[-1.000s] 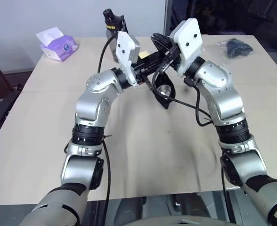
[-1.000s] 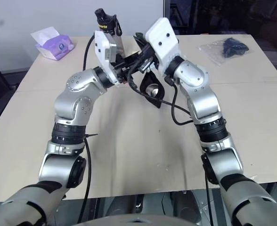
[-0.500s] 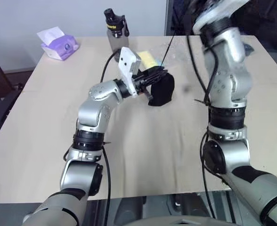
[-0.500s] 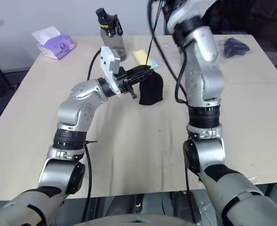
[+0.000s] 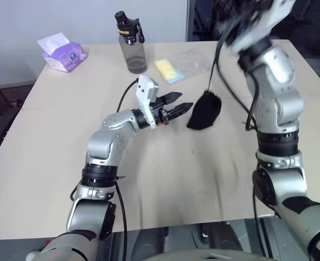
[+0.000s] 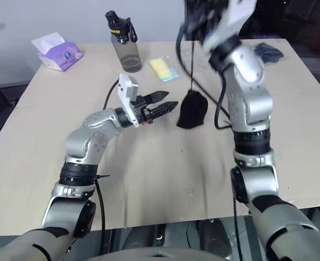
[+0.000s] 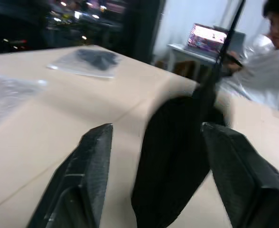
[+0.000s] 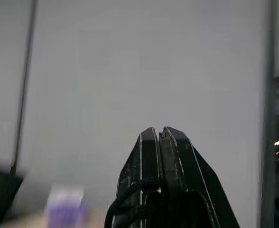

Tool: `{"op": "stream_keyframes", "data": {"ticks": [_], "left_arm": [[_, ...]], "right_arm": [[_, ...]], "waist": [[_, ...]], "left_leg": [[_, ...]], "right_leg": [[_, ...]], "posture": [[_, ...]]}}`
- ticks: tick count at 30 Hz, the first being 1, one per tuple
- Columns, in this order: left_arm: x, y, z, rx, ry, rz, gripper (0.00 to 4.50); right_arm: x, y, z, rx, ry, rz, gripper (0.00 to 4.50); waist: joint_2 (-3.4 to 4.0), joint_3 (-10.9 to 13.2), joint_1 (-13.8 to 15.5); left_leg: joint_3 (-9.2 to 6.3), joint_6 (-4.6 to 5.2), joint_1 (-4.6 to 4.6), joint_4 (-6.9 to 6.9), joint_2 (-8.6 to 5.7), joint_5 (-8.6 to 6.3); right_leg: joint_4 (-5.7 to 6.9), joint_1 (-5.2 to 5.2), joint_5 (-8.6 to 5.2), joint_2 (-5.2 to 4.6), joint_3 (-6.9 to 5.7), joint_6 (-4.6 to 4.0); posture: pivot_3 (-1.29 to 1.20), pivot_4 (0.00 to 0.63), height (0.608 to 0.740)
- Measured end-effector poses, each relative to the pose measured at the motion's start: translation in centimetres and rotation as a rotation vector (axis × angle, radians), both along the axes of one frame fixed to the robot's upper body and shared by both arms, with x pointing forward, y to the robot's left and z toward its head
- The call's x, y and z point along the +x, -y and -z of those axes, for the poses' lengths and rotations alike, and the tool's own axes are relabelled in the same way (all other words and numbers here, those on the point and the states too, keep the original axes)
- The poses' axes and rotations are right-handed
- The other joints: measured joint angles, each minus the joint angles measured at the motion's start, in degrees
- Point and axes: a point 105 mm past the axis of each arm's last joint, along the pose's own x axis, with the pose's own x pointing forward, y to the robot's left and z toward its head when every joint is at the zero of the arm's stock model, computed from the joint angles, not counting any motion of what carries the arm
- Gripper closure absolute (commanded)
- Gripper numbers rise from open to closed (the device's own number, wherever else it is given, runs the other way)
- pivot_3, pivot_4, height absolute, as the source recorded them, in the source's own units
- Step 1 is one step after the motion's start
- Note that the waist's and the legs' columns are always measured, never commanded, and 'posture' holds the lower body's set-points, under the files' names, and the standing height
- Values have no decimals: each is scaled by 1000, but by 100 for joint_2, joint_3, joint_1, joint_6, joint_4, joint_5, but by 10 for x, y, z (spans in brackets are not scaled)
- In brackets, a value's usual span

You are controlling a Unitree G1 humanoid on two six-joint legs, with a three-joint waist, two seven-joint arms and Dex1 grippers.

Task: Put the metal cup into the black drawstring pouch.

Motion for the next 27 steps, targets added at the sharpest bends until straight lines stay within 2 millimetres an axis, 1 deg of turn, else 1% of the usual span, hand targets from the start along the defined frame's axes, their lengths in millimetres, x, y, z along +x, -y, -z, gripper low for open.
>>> {"op": "stream_keyframes", "data": {"ticks": [1,3,4,5,7,9,10,11,12,13,14,15,16,17,18,19,21,24,27], "left_arm": [[-6,-4,2,-8,-6,5,1606],[-8,-16,9,2,-31,-25,1606],[-8,-27,14,12,-45,-62,1606],[-8,-36,16,20,-48,-93,1606],[-9,-49,20,36,-47,-132,1606],[-18,-64,32,72,-61,-169,1606],[-26,-77,48,106,-103,-197,1606],[-33,-89,64,129,-152,-226,1606],[-42,-100,83,160,-213,-253,1606],[-49,-107,99,187,-259,-272,1606],[-54,-109,106,200,-275,-280,1606],[-57,-110,109,213,-275,-284,1606],[-63,-110,112,230,-265,-284,1606],[-72,-112,115,257,-255,-289,1606],[-76,-113,118,264,-258,-294,1606],[-84,-114,124,275,-270,-302,1606],[-96,-114,130,291,-275,-306,1606],[-109,-112,133,333,-262,-301,1606],[-118,-113,137,352,-264,-302,1606]], "right_arm": [[1,5,24,-101,-54,-16,3107],[3,17,49,-197,-112,-18,2131],[2,26,64,-270,-139,-17,1612],[2,33,72,-318,-147,-5,1219],[3,47,81,-405,-123,34,1219],[5,74,95,-520,-75,106,1219],[6,98,110,-557,-92,146,1219],[5,117,124,-554,-138,174,1219],[1,138,143,-529,-216,195,1219],[-3,152,162,-500,-296,198,1219],[-10,156,176,-480,-355,170,1219],[-15,157,184,-469,-390,138,1219],[-27,161,194,-459,-435,91,1219],[-44,169,211,-469,-515,34,1219],[-53,175,222,-475,-566,12,1219],[-65,184,236,-463,-639,-20,1219],[-81,199,253,-410,-725,-51,1219],[-86,212,258,-356,-723,-52,1219],[-89,220,261,-337,-713,-40,1219]], "waist": [[0,0,2],[1,1,4],[1,1,3],[1,1,-3],[1,1,-4],[-3,-3,6],[-4,-4,8],[-4,-4,13],[-4,-3,23],[-3,-1,30],[-1,0,38],[-2,0,44],[-2,0,56],[1,-1,84],[2,0,105],[5,2,126],[5,2,123],[6,1,104],[6,0,117]], "left_leg": [[1,0,0,0,0,0],[2,0,-2,0,0,0],[1,0,0,0,1,0],[3,0,1,0,2,0],[4,0,4,-1,2,0],[5,0,9,-4,4,-1],[13,0,17,-10,7,-1],[18,1,24,-15,10,-1],[18,1,20,-17,12,-2],[19,1,14,-14,14,-1],[20,1,13,-9,16,-1],[18,1,14,-8,18,-1],[16,1,20,-7,20,-1],[20,2,33,-8,25,-2],[25,2,51,-11,27,-2],[28,3,88,-17,30,-3],[37,5,115,-17,36,-6],[58,5,135,-13,40,-5],[62,5,146,-13,41,-5]], "right_leg": [[-1,0,0,0,0,0],[-2,-2,0,0,1,0],[-2,-2,0,1,0,0],[-1,-2,0,2,1,0],[-2,-1,-1,3,1,-1],[-15,9,-1,3,0,0],[-28,23,-2,2,0,0],[-42,35,-2,2,-1,0],[-48,35,-1,1,-2,0],[-49,32,-1,-1,-1,0],[-49,32,-1,-1,0,-1],[-49,34,-1,-1,-1,-1],[-52,42,-1,0,-2,-1],[-54,57,-2,-2,1,-2],[-60,74,-6,-4,3,-8],[-80,113,-17,-2,3,-25],[-87,139,-25,-3,6,-15],[-85,144,-23,-2,18,-14],[-81,152,-23,0,17,-15]], "posture": [[0,150,740],[0,150,740],[0,150,740],[0,150,740],[0,150,740],[0,150,740],[0,150,740],[0,150,740],[0,150,740],[0,150,740],[0,150,740],[0,150,740],[0,150,740],[0,150,740],[0,150,740],[0,150,740],[0,150,740],[0,150,740],[0,150,740]]}}
